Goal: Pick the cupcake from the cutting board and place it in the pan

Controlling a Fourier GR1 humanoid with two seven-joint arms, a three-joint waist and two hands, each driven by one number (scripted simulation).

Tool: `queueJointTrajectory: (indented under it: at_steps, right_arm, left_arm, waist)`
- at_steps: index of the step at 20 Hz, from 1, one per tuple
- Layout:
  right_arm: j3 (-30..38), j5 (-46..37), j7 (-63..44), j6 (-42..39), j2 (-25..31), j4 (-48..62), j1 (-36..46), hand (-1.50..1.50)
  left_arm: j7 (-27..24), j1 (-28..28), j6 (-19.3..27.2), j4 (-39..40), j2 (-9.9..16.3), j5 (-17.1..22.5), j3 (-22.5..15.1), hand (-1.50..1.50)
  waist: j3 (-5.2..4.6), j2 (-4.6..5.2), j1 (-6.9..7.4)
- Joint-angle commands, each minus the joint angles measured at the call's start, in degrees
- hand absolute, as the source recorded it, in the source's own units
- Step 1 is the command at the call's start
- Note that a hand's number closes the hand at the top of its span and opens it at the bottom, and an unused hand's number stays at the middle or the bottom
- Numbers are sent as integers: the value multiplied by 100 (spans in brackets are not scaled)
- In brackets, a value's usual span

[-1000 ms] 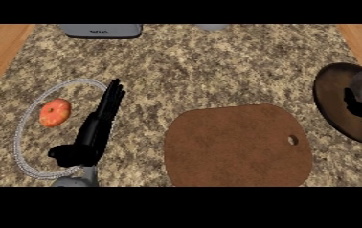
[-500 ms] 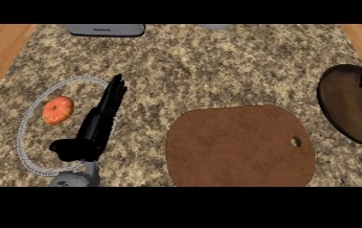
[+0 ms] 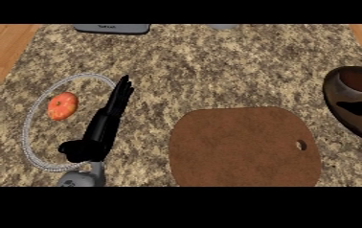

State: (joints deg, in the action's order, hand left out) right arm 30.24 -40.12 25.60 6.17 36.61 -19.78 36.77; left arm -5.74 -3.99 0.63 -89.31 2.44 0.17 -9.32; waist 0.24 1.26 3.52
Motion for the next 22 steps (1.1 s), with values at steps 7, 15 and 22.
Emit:
queueJointTrajectory:
  at_steps: [7, 15, 22]
  right_arm:
    - [1048, 1113, 1053, -361, 108, 518, 483, -150]
    - [1564, 1773, 1411, -2101, 991, 951, -66, -150]
    - [1541, 1900, 1964, -3757, 1396, 1045, -626, -150]
  left_arm:
    - [37, 52, 18, -48, -16, -12, 10, 0]
    - [-11, 233, 118, -33, -118, -44, 3, 0]
    - [63, 138, 224, -139, -151, -159, -22, 0]
  waist:
    - [14, -15, -84]
    - [1, -59, -231]
    - [17, -49, -195]
